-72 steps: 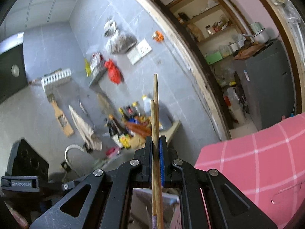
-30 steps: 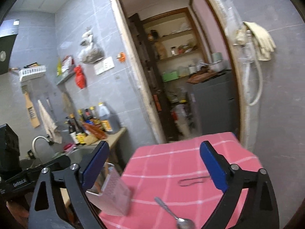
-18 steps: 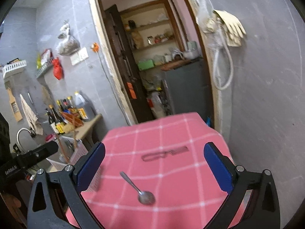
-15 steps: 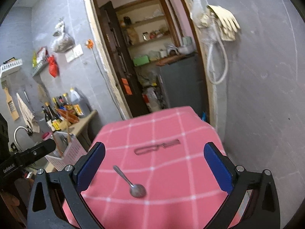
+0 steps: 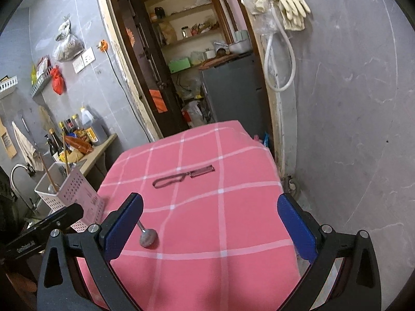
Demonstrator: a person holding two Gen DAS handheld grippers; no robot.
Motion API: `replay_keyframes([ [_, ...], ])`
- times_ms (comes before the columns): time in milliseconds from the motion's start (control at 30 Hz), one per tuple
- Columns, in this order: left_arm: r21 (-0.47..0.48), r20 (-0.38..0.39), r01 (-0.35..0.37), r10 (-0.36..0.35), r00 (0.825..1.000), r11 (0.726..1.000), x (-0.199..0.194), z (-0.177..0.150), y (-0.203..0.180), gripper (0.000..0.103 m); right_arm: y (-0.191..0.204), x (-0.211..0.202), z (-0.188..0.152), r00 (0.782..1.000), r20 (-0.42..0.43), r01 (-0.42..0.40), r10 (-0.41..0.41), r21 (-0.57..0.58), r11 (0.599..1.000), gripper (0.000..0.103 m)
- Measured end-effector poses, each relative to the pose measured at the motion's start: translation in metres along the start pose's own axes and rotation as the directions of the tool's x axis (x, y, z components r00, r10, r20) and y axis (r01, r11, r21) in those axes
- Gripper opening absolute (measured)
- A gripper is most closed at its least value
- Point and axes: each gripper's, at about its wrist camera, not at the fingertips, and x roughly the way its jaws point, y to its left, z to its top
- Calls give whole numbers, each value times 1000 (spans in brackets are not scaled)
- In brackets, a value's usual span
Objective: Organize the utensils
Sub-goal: 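Move both open tools back over the tablecloth toward the remaining spoon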
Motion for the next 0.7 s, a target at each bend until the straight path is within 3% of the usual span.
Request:
replay_keyframes([
  [400, -74, -10, -125, 125, 992, 989, 47, -18, 9, 101, -15, 58, 4, 997, -65, -56, 51, -77, 995, 102],
  [700, -153, 1, -230, 232, 973, 961, 76, -25, 19, 101, -2, 100, 14, 992, -82, -113, 97, -227, 967, 102],
])
